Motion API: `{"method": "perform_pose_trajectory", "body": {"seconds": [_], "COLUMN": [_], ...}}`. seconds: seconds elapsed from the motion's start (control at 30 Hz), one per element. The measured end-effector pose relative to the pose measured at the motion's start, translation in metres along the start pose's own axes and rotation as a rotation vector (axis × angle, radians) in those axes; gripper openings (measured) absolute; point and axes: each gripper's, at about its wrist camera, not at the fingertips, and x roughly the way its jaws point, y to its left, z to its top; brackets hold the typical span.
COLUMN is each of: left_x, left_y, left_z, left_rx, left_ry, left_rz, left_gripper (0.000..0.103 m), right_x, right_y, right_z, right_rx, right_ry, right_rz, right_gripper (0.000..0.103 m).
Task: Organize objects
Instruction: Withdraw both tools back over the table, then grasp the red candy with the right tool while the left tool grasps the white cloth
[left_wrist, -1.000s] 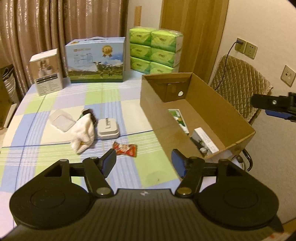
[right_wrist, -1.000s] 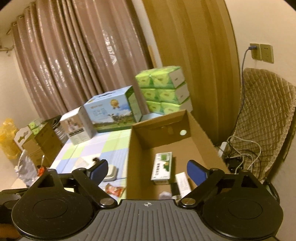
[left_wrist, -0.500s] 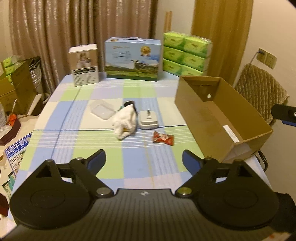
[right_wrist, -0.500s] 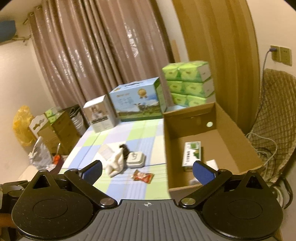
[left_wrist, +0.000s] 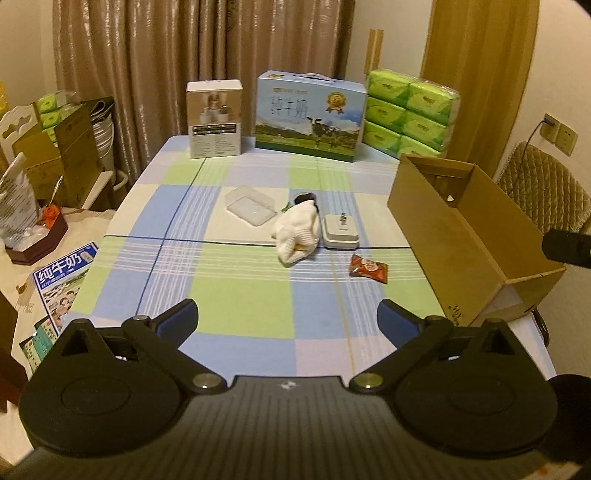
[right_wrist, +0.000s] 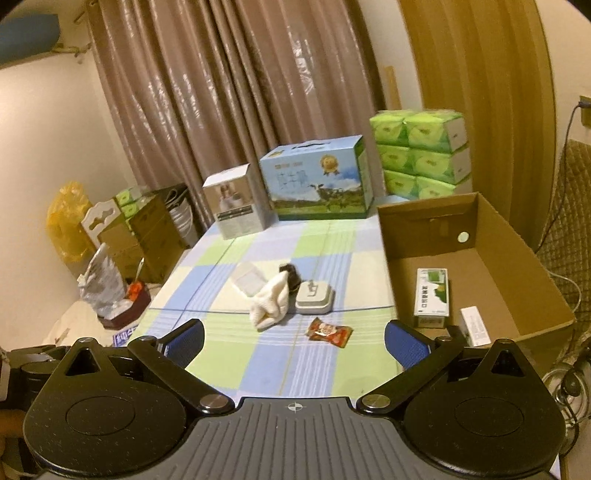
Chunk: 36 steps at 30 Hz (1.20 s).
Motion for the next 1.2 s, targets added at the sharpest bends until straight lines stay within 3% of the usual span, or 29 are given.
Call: {"method": "perform_pose_trajectory", "body": {"seconds": [0.47,0.83,1.07,1.2], "left_x": [0.012,0.057,0.098,0.128], "left_y": [0.022,0.035,0.041,0.039], "left_z": [0.000,0.010,0.015,0.017], "left_rx": [-0.009,0.035,0.054,0.073], "left_ry": [0.003,0.030,0.062,0.079], "left_rz": [0.017,0.008,-0.002,-0.022], "left_gripper": [0.102,0.101,0.101,0.101], "right_x": [0.030,0.086,0.140,0.177], "right_y": [0.022,0.022,0.016,0.007], "right_z": [-0.020,-0.036,-0.045,-0.049], "right_rx": [-0.095,-0.193,-0.263,-0.302], "right_ry": [0.051,0.097,0.138,0.163], "right_rz": [0.010,0.007,-0.005,-0.040], "right_gripper": [0.101,0.101,0.084,0.080]}}
